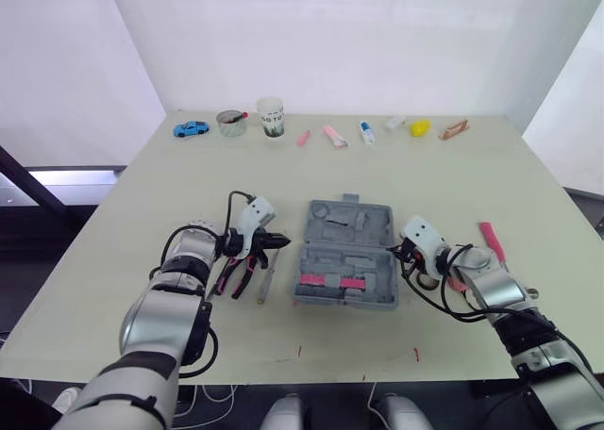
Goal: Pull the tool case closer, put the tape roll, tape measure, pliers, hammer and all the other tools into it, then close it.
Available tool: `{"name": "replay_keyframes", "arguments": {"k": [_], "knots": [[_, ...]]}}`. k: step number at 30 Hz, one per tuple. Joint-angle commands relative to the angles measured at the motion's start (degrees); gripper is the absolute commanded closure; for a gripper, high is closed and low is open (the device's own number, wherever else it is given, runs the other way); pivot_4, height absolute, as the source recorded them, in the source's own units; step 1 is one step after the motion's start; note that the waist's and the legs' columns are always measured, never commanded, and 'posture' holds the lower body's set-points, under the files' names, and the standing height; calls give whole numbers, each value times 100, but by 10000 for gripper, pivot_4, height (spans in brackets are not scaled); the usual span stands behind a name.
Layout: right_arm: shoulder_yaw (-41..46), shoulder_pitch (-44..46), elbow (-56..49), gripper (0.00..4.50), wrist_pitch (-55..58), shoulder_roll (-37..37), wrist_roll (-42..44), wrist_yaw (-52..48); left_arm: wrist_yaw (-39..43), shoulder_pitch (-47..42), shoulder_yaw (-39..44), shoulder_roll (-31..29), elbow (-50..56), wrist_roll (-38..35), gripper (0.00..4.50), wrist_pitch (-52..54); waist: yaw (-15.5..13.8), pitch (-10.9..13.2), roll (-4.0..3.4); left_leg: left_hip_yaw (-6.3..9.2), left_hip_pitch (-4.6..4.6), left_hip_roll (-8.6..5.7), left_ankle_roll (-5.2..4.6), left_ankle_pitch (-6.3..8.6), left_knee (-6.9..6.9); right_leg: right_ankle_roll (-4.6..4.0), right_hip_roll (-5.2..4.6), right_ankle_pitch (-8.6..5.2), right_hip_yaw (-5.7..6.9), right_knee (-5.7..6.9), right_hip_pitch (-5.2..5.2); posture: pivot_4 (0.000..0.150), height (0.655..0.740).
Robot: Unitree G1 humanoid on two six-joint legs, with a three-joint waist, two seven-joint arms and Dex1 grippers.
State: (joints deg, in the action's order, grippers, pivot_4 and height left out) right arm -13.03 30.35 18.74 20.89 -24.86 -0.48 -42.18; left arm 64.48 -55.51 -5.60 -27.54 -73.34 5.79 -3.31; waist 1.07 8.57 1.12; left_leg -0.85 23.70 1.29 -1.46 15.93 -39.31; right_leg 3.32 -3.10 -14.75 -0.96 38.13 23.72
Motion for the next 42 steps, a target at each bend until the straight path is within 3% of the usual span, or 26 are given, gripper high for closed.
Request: {"name": "replay_keyframes", "arguments": {"k": [1, 16, 42], "knots": [[82, 144, -154, 45000, -94, 32, 29, -16, -85, -146, -118, 46, -45, 207, 44036, -141, -2, 0, 0, 0, 0, 0, 0, 0, 0, 0, 0, 0, 0, 1, 0, 1500, 7400], [109, 182, -103, 45000, -158, 58, -7, -6, -477, -185, -142, 454, -174, 441, 44036, -219, -35, -1, -1, 3, -9, -3, -3, 1, -23, 0, -3, 0, 0, 48, -2, 1500, 7400], [39, -77, -85, 45000, 61, 38, 144, -583, 164, -78, -175, 761, -106, 415, 44036, -220, -28, -1, -1, 3, -11, -4, -2, 1, -28, 0, -3, 0, -3, 55, -2, 1500, 7400]]}}
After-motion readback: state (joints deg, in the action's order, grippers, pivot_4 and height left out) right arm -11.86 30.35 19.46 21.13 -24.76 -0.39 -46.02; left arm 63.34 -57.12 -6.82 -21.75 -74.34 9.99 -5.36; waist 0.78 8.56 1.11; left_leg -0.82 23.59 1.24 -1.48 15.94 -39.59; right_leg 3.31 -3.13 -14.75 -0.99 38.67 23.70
